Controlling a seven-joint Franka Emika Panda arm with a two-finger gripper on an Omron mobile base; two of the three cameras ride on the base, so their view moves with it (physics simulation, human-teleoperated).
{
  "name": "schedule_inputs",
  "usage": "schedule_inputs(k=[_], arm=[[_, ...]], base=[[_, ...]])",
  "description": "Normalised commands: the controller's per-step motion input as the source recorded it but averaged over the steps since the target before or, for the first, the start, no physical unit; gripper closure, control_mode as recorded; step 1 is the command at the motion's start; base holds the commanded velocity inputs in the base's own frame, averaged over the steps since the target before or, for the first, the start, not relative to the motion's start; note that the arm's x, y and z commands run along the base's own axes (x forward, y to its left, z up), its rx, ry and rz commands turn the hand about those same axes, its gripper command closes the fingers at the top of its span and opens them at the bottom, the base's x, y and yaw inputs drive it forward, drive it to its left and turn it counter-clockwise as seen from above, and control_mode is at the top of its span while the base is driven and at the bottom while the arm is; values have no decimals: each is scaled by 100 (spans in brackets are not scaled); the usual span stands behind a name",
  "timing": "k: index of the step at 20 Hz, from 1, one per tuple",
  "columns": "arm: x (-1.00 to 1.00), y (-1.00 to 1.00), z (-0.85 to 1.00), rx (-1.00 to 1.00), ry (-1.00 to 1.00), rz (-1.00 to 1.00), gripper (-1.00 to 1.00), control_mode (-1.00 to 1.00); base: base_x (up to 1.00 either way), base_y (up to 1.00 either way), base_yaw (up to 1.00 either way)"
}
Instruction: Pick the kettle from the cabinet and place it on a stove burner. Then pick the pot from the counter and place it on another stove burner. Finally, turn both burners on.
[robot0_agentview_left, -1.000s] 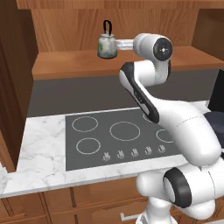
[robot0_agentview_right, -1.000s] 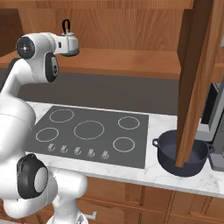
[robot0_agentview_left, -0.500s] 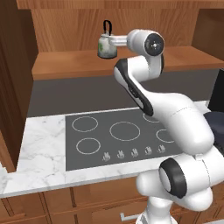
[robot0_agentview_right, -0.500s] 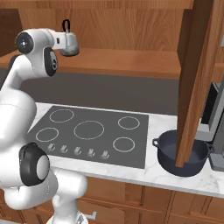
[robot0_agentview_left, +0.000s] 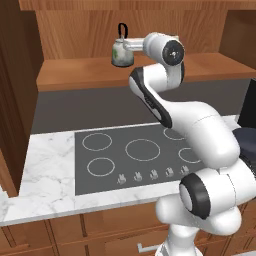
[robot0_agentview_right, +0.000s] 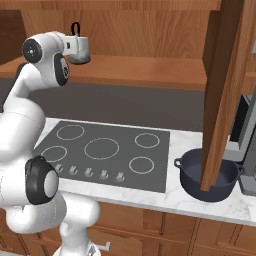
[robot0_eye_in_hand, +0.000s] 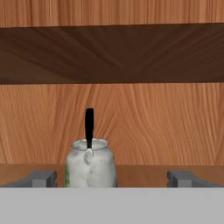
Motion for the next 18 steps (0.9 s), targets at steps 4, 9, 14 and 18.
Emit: schedule_inputs(k=[4,9,14,18], arm=[[26,8,0,0,-1,0,-100,-100],[26,13,0,0,0,0,-100,-100],[27,11,0,0,0,0,-100,-100],[29,8,2,0,0,0,-100,-100]], base=[[0,0,0],[0,0,0],[0,0,0],[0,0,0]])
